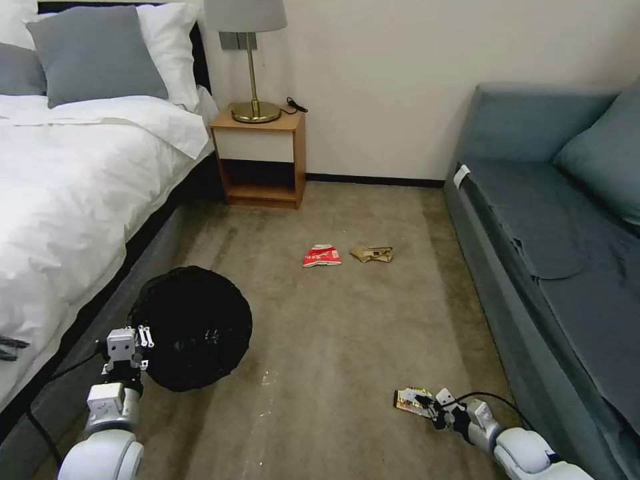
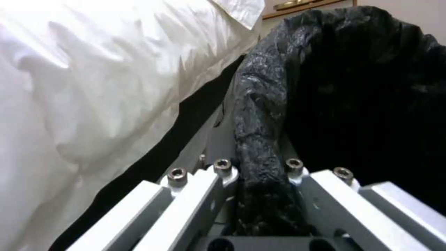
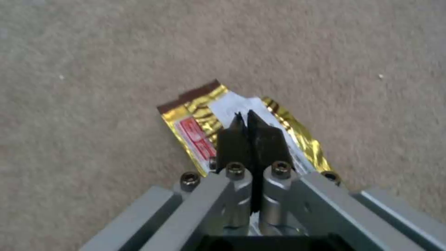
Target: Pick up the trash bin, then pick up the garbage on the floor and place it into the trash bin.
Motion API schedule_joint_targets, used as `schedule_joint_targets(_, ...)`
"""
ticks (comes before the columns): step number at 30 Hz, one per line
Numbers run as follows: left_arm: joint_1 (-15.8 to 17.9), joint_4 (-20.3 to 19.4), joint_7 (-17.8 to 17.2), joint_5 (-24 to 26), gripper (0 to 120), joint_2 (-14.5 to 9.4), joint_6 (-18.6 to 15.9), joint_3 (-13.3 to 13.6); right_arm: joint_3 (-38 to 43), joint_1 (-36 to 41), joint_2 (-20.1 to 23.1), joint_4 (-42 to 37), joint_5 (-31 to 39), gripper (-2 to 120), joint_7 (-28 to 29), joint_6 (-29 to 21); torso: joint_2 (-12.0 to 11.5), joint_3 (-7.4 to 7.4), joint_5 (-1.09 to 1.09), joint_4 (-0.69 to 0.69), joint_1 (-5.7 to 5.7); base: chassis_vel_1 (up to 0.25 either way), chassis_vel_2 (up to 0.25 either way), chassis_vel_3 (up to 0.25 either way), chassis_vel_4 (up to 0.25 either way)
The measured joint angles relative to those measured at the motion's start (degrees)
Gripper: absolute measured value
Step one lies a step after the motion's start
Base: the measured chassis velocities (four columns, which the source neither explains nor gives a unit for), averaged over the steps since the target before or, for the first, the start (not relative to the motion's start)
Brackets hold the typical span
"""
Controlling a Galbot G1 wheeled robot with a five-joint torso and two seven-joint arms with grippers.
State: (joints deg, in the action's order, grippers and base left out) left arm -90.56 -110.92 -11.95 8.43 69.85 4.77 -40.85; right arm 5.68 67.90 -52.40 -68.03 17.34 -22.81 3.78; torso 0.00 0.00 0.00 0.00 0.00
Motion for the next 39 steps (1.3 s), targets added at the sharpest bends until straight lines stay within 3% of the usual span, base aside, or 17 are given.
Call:
schedule_joint_targets(10,-0.6,-0.3,-0.1,0.0,4,0.2,0.4,-0.3,-0.2,1.4,0.1,-1.1,-3.3,31,0.1,1.0,0.0,0.00,0.00,0.00,0.00,0.000,0.000,0.000,0.000)
schedule_joint_targets(25,-1.2,0.0,-0.1,-0.2,4,0.5,1.1,-0.1,-1.3,0.2,-1.4,1.4,-7.0,92,1.9,2.7,0.0,0.00,0.00,0.00,0.00,0.000,0.000,0.000,0.000)
schedule_joint_targets(28,-1.2,0.0,-0.1,-0.3,4,0.5,1.1,-0.1,-1.6,-0.4,-2.2,3.1,-7.6,99,2.1,3.3,0.0,0.00,0.00,0.00,0.00,0.000,0.000,0.000,0.000)
schedule_joint_targets(39,-1.3,0.4,-0.1,-0.3,4,0.5,1.1,-0.2,-2.6,-3.0,-3.7,7.0,-7.7,100,2.8,4.0,0.0,0.00,0.01,0.00,0.00,0.000,0.000,0.000,0.000)
